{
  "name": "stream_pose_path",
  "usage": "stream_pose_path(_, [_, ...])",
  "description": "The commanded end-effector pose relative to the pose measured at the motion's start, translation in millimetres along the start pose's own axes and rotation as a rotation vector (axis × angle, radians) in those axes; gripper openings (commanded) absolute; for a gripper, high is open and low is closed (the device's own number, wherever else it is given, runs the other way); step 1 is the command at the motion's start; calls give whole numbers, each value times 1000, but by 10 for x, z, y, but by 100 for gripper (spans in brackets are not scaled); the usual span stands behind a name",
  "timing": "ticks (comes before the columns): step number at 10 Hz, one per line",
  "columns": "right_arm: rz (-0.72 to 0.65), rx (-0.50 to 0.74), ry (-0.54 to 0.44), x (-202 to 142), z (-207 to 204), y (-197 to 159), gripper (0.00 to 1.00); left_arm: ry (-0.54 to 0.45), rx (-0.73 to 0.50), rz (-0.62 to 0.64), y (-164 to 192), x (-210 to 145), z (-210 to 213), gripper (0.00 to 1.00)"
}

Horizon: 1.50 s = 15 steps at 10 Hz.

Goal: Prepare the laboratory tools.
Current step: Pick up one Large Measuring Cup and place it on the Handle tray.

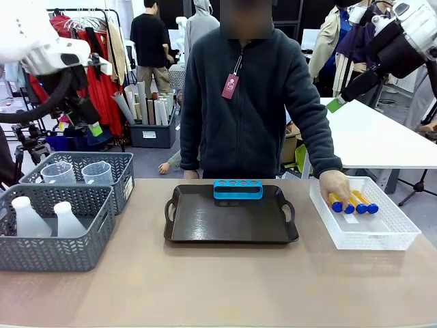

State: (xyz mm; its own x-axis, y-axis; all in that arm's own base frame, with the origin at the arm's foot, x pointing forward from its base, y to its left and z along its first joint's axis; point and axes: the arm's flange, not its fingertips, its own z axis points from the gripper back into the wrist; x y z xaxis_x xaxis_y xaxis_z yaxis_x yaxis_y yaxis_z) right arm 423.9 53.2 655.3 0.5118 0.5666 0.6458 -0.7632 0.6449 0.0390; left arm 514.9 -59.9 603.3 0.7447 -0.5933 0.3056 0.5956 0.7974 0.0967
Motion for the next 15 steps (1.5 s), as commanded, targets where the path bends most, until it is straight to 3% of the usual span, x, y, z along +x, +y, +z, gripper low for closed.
stream_pose_path(1, [8,12,-5,-2,8,-12,100,20,11,52,85,121,-104,100])
stream_pose_path(3, [8,12,-5,-2,8,-12,100,-23,-27,12,22,65,-40,100])
stream_pose_path(4, [8,12,-5,-2,8,-12,100,23,-3,38,92,69,-212,100])
stream_pose_path(8, [8,12,-5,-2,8,-12,100,20,-9,35,68,78,-213,100])
stream_pose_path(11, [8,12,-5,-2,8,-12,100,179,58,215,404,312,-584,100])
stream_pose_path(15, [8,12,-5,-2,8,-12,100,281,97,390,599,316,-1166,100])
